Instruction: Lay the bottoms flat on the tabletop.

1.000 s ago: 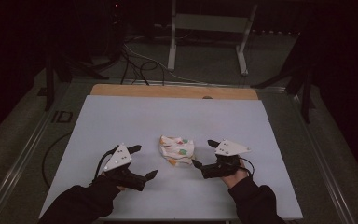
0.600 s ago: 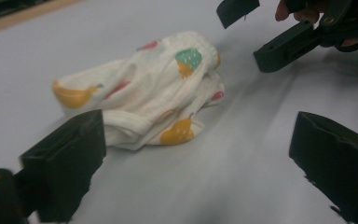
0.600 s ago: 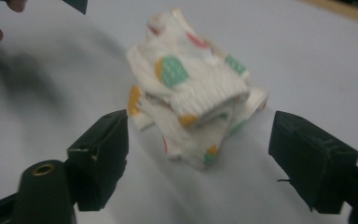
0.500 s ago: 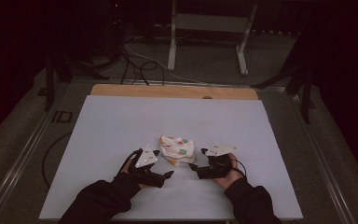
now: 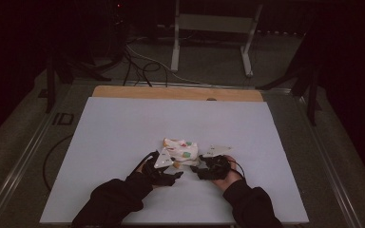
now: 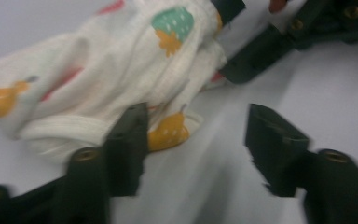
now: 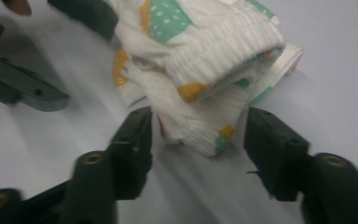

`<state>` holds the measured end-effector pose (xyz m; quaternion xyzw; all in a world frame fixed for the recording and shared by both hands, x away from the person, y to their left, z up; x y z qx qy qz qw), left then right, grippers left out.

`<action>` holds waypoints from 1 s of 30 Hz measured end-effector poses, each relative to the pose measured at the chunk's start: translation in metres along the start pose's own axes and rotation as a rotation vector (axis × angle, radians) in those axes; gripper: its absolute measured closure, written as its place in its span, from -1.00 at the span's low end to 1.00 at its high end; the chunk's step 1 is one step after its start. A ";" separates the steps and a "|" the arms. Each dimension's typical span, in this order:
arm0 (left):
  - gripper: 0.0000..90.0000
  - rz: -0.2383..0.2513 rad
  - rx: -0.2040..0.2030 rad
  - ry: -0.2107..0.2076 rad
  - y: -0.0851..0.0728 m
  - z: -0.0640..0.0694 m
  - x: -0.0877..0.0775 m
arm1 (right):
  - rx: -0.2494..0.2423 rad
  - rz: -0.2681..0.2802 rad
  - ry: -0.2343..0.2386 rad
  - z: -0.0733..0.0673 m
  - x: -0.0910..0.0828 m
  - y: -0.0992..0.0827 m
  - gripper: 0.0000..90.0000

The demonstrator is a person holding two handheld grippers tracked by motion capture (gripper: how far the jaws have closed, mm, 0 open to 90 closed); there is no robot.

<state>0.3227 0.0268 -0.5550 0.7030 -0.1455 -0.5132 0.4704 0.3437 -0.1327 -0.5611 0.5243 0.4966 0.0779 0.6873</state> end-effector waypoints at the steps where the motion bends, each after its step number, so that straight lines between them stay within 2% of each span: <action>1: 0.02 -0.006 0.002 0.004 -0.001 0.000 0.002 | 0.004 -0.005 -0.003 0.000 0.000 0.000 0.11; 4: 0.16 -0.022 0.008 0.017 -0.003 -0.003 0.006 | -0.014 -0.020 -0.020 0.001 0.000 -0.001 0.39; 5: 0.25 -0.022 0.008 0.017 -0.003 -0.003 0.006 | -0.014 -0.020 -0.020 0.001 0.000 -0.001 0.39; 6: 0.25 -0.028 0.011 0.030 -0.004 -0.005 0.009 | -0.014 -0.021 -0.015 0.000 -0.001 -0.002 0.53; 8: 0.60 -0.025 0.012 0.040 -0.003 -0.006 0.008 | -0.040 -0.038 0.004 -0.003 -0.001 -0.002 0.65; 9: 0.62 -0.026 0.007 0.041 -0.003 -0.007 0.008 | -0.052 -0.039 0.004 -0.004 -0.001 -0.002 0.69; 11: 0.90 -0.033 0.007 0.034 -0.003 -0.007 0.008 | -0.053 -0.040 0.009 -0.005 -0.001 -0.001 0.77; 12: 0.90 -0.032 0.017 0.052 -0.002 -0.008 0.008 | -0.055 -0.039 0.019 -0.007 -0.003 0.000 0.79; 13: 1.00 -0.035 0.009 0.044 -0.001 -0.008 0.008 | -0.051 -0.034 0.027 -0.009 -0.004 0.001 0.83; 17: 1.00 -0.053 0.032 0.028 -0.001 -0.003 0.007 | -0.054 -0.039 0.051 -0.014 -0.009 0.004 0.86; 19: 1.00 -0.067 0.018 0.020 -0.002 0.000 0.008 | -0.054 -0.040 0.061 -0.018 -0.013 0.004 0.87; 23: 1.00 -0.093 0.028 0.023 -0.003 0.002 0.006 | -0.070 -0.054 0.077 -0.025 -0.018 0.003 0.87; 24: 1.00 -0.100 0.034 0.043 -0.004 0.001 0.004 | -0.074 -0.059 0.084 -0.027 -0.020 0.002 0.87; 28: 1.00 -0.096 0.034 0.043 -0.004 0.001 -0.003 | -0.074 -0.061 0.112 -0.036 -0.033 -0.002 0.87; 30: 1.00 -0.090 0.040 0.025 -0.004 0.003 -0.006 | -0.077 -0.067 0.116 -0.040 -0.039 -0.004 0.87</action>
Point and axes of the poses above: each handheld gripper's, and its own axes: x roughly forward along the jaws, y roughly out of its top, z roughly to its right, the point moved 6 cm from there along x, roughly forward along the jaws, and after that the axes turned 5 degrees about z, right-handed, at the moved point
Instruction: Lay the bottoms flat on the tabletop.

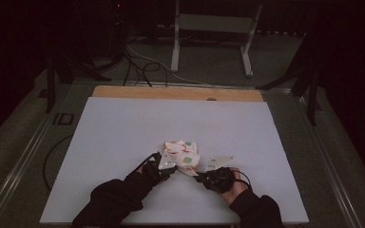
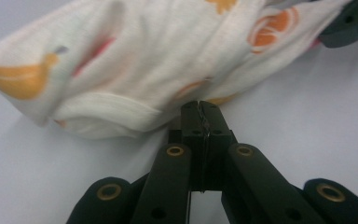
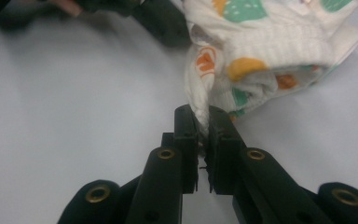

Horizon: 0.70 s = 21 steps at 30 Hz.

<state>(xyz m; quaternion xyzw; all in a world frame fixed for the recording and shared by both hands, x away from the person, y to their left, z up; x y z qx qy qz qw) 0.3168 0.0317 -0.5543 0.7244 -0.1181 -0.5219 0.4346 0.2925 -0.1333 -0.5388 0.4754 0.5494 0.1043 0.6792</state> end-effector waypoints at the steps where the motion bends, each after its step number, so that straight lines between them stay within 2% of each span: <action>1: 1.00 0.000 0.002 -0.009 0.000 0.002 -0.001 | -0.002 -0.002 0.006 -0.002 -0.002 -0.001 0.87; 3: 1.00 0.013 0.015 -0.036 0.001 0.007 -0.003 | -0.009 -0.013 0.015 -0.007 -0.008 -0.006 0.87; 5: 1.00 0.024 0.014 -0.051 0.002 0.011 -0.005 | -0.012 -0.028 0.010 -0.008 -0.010 -0.008 0.87; 6: 0.94 0.037 0.015 -0.063 0.002 0.013 -0.007 | -0.020 -0.046 -0.002 -0.008 -0.012 -0.011 0.87; 7: 0.69 0.046 0.019 -0.070 0.003 0.014 -0.009 | -0.011 -0.057 -0.009 -0.007 -0.015 -0.014 0.87; 10: 0.39 0.051 0.017 -0.072 0.003 0.014 -0.012 | -0.009 -0.073 -0.039 0.000 -0.025 -0.023 0.87; 11: 0.30 0.053 0.011 -0.063 0.003 0.013 -0.012 | 0.014 -0.072 -0.089 0.011 -0.033 -0.029 0.86; 12: 0.30 0.059 0.002 -0.060 0.003 0.011 -0.012 | 0.014 -0.072 -0.089 0.011 -0.033 -0.029 0.86; 14: 0.21 0.067 -0.005 -0.052 0.004 0.008 -0.012 | 0.042 -0.060 -0.119 0.020 -0.039 -0.033 0.87; 15: 0.12 0.070 -0.011 -0.047 0.004 0.007 -0.011 | 0.068 -0.071 -0.183 0.031 -0.044 -0.036 0.86; 16: 0.10 0.074 -0.014 -0.043 0.005 0.006 -0.011 | 0.078 -0.066 -0.212 0.036 -0.046 -0.036 0.86; 17: 0.10 0.074 -0.015 -0.039 0.005 0.005 -0.010 | 0.078 -0.066 -0.212 0.036 -0.046 -0.036 0.86; 21: 0.03 0.077 -0.019 -0.024 0.008 0.002 -0.005 | 0.163 -0.040 -0.271 0.060 -0.046 -0.040 0.86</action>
Point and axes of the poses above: each handheld gripper's, and its own axes: x roughly forward along the jaws, y roughly out of its top, z roughly to its right, the point moved 6 cm from there along x, roughly forward along the jaws, and after that the axes turned 5 degrees about z, right-handed, at the moved point
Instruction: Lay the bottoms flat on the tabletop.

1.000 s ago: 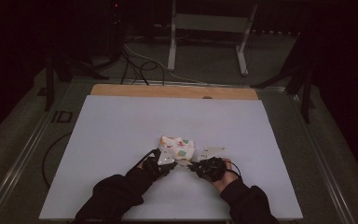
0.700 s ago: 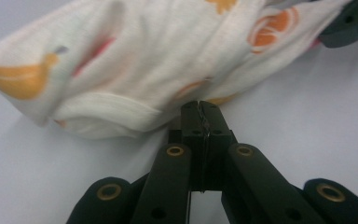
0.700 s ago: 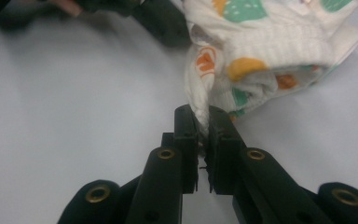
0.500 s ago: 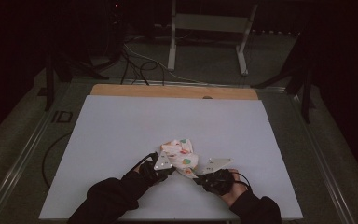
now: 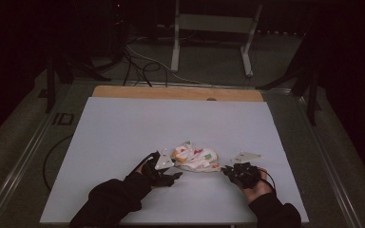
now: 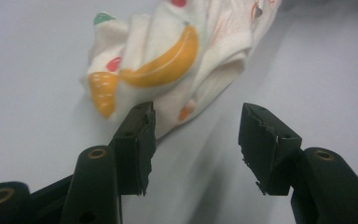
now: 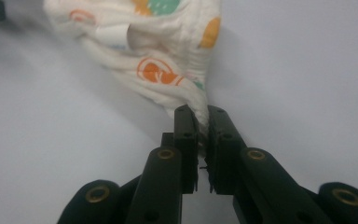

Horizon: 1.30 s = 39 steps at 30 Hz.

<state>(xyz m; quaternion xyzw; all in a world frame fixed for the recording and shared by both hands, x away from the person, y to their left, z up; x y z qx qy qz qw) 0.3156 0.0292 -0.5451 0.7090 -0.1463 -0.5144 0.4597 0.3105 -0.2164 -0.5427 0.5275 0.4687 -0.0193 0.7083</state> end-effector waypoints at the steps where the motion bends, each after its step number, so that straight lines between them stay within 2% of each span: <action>1: 0.03 0.002 0.003 0.003 0.001 -0.001 0.001 | 0.000 0.000 0.000 0.000 0.000 0.000 0.86; 3: 0.02 0.008 0.003 0.013 0.004 -0.003 0.002 | 0.023 0.014 -0.004 0.007 0.003 0.001 0.86; 4: 0.00 0.011 0.002 0.015 0.005 -0.004 0.003 | 0.039 0.016 -0.025 0.011 0.005 0.002 0.85; 7: -0.02 0.012 -0.001 0.032 0.007 -0.009 0.004 | 0.048 0.020 -0.067 0.020 0.007 0.003 0.85; 8: -0.02 0.012 -0.001 0.032 0.007 -0.009 0.004 | 0.048 0.020 -0.067 0.020 0.007 0.003 0.85; 11: -0.04 0.024 -0.001 0.038 0.010 -0.013 0.004 | 0.082 0.031 -0.126 0.034 0.008 0.005 0.84; 12: -0.06 0.027 -0.001 0.032 0.012 -0.014 0.005 | 0.090 0.038 -0.145 0.037 0.008 0.005 0.81; 15: -0.09 0.033 0.012 0.011 0.017 -0.011 0.006 | 0.140 0.064 -0.152 0.039 0.006 0.008 0.44; 17: -0.10 0.039 0.027 -0.006 0.021 -0.005 0.006 | 0.142 0.101 -0.151 0.035 0.000 0.012 0.18; 20: -0.11 0.050 0.042 -0.029 0.025 0.003 0.006 | 0.161 0.116 -0.138 0.028 -0.009 0.016 0.14; 21: -0.11 0.047 0.067 -0.042 0.027 0.010 0.010 | 0.185 0.148 -0.106 0.014 -0.021 0.019 0.13; 22: -0.11 0.042 0.072 -0.047 0.028 0.012 0.012 | 0.199 0.150 -0.083 0.009 -0.022 0.018 0.13; 23: -0.11 0.033 0.077 -0.045 0.028 0.013 0.014 | 0.215 0.149 -0.050 0.001 -0.021 0.017 0.13; 24: -0.09 0.033 0.077 -0.045 0.028 0.013 0.014 | 0.215 0.149 -0.050 0.001 -0.021 0.017 0.13; 26: -0.09 0.016 0.087 -0.035 0.027 0.014 0.020 | 0.225 0.122 0.004 -0.014 -0.015 0.012 0.05; 27: -0.05 0.002 0.087 -0.031 0.025 0.012 0.024 | 0.208 0.090 0.032 -0.027 -0.005 0.009 0.03; 29: -0.03 -0.003 0.089 -0.028 0.025 0.011 0.026 | 0.185 0.074 0.035 -0.033 0.003 0.008 0.01; 30: 0.05 -0.010 0.090 -0.021 0.023 0.008 0.028 | 0.178 0.068 0.033 -0.035 0.007 0.009 0.01; 32: 0.07 -0.011 0.090 -0.024 0.023 0.007 0.029 | 0.175 0.067 0.030 -0.036 0.010 0.010 0.01; 33: 0.15 -0.014 0.093 -0.019 0.022 0.006 0.030 | 0.174 0.068 0.038 -0.037 0.013 0.010 0.01; 36: 0.56 -0.001 0.073 -0.019 0.023 0.004 0.029 | 0.166 0.056 0.028 -0.036 0.023 0.010 0.04; 39: 0.77 0.009 0.045 -0.038 0.024 0.005 0.026 | 0.179 0.044 0.031 -0.033 0.029 0.008 0.10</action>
Point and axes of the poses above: each handheld gripper's, and its own axes: x roughly forward along the jaws, y roughly out of its top, z roughly to its right, the point moved 6 cm from there along x, roughly forward along the jaws, and after that the axes turned 5 degrees about z, right-handed, at the moved point
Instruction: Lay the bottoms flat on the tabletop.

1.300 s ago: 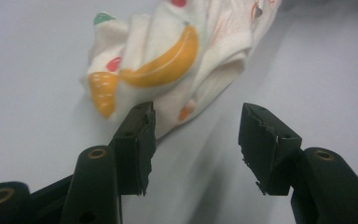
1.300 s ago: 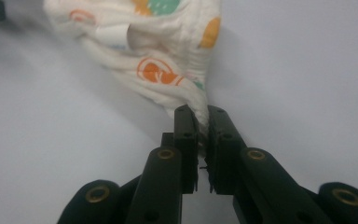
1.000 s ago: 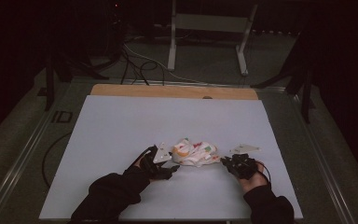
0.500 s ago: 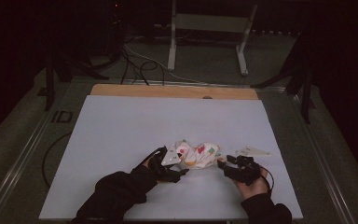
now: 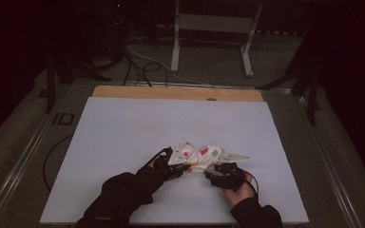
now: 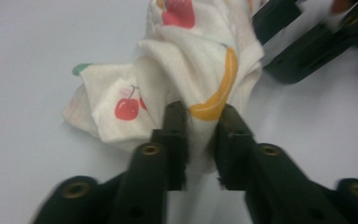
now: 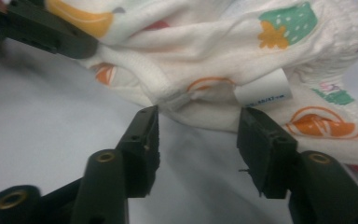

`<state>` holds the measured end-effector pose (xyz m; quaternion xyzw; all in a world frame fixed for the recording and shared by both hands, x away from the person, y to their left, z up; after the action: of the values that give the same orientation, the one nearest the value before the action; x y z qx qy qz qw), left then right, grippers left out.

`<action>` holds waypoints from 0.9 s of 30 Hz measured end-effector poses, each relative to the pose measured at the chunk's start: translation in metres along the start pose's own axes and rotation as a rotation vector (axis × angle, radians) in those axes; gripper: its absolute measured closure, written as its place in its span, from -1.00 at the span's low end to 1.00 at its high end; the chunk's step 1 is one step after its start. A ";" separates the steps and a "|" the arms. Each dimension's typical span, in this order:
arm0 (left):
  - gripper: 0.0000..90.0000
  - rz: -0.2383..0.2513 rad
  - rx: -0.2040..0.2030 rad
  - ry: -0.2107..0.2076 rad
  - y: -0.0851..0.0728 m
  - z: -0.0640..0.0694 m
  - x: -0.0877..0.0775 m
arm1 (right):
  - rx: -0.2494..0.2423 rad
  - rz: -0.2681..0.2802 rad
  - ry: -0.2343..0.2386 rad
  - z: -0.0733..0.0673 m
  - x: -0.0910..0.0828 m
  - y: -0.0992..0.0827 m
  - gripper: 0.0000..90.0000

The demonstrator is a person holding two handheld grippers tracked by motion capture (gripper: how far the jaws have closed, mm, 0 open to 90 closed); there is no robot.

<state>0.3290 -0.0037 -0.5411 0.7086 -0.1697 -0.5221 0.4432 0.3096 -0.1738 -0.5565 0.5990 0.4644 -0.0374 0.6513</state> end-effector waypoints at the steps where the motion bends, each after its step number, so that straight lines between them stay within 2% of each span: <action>1: 0.79 -0.005 -0.001 -0.008 0.000 0.000 -0.001 | -0.001 -0.001 0.002 0.001 0.001 0.000 0.11; 4: 0.82 0.003 -0.013 -0.016 0.003 0.003 -0.006 | 0.005 0.007 0.035 0.000 0.004 0.002 0.18; 6: 0.82 0.015 -0.028 -0.032 0.005 0.005 -0.010 | -0.009 -0.002 0.029 0.000 0.006 0.001 0.20; 8: 0.82 0.020 -0.024 -0.060 0.007 0.011 -0.013 | -0.001 0.001 0.030 0.002 0.009 0.003 0.41; 9: 0.82 0.021 -0.023 -0.077 0.008 0.014 -0.014 | -0.004 0.000 0.031 0.002 0.009 0.003 0.65; 10: 0.82 0.018 -0.019 -0.092 0.009 0.019 -0.015 | -0.012 -0.002 0.032 0.002 0.009 0.004 0.77; 11: 0.82 0.018 -0.019 -0.092 0.009 0.019 -0.015 | -0.012 -0.002 0.032 0.002 0.009 0.004 0.77; 12: 0.82 0.016 0.003 -0.111 0.010 0.028 -0.015 | -0.019 -0.013 0.036 0.003 0.009 0.005 0.82; 13: 0.80 0.018 -0.002 -0.123 0.010 0.032 -0.015 | -0.016 -0.022 0.016 0.005 0.004 0.007 0.84; 16: 0.76 0.012 -0.015 -0.191 0.009 0.049 -0.011 | -0.015 0.004 -0.008 0.007 -0.007 0.015 0.50; 17: 0.73 0.007 -0.022 -0.229 0.009 0.057 -0.009 | -0.017 0.023 -0.015 0.006 -0.011 0.019 0.41; 18: 0.67 0.006 -0.021 -0.262 0.009 0.062 -0.008 | -0.023 0.051 -0.025 0.005 -0.016 0.024 0.34; 19: 0.60 0.006 0.002 -0.291 0.009 0.069 -0.008 | -0.029 0.071 -0.033 0.003 -0.018 0.027 0.26; 21: 0.31 0.018 0.033 -0.284 0.012 0.074 -0.011 | -0.040 0.104 -0.041 -0.001 -0.025 0.033 0.21; 23: 0.15 0.043 0.023 -0.255 0.016 0.071 -0.019 | -0.047 0.129 -0.030 -0.006 -0.030 0.037 0.18; 24: 0.05 0.053 0.024 -0.239 0.017 0.065 -0.026 | -0.049 0.135 -0.021 -0.011 -0.031 0.038 0.14; 25: 0.00 0.058 0.022 -0.204 0.017 0.057 -0.031 | -0.053 0.145 -0.005 -0.017 -0.032 0.039 0.10; 27: -0.11 0.056 -0.004 -0.157 0.013 0.041 -0.038 | -0.089 0.142 0.008 -0.028 -0.028 0.039 -0.02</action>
<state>0.2802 -0.0028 -0.5104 0.6597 -0.2225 -0.5637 0.4444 0.3019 -0.1542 -0.5050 0.6010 0.4246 0.0322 0.6764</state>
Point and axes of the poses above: each handheld gripper's, and its own axes: x roughly forward along the jaws, y roughly out of its top, z roughly to its right, the point moved 6 cm from there along x, roughly forward along the jaws, and after that the axes turned 5 degrees about z, right-handed, at the moved point
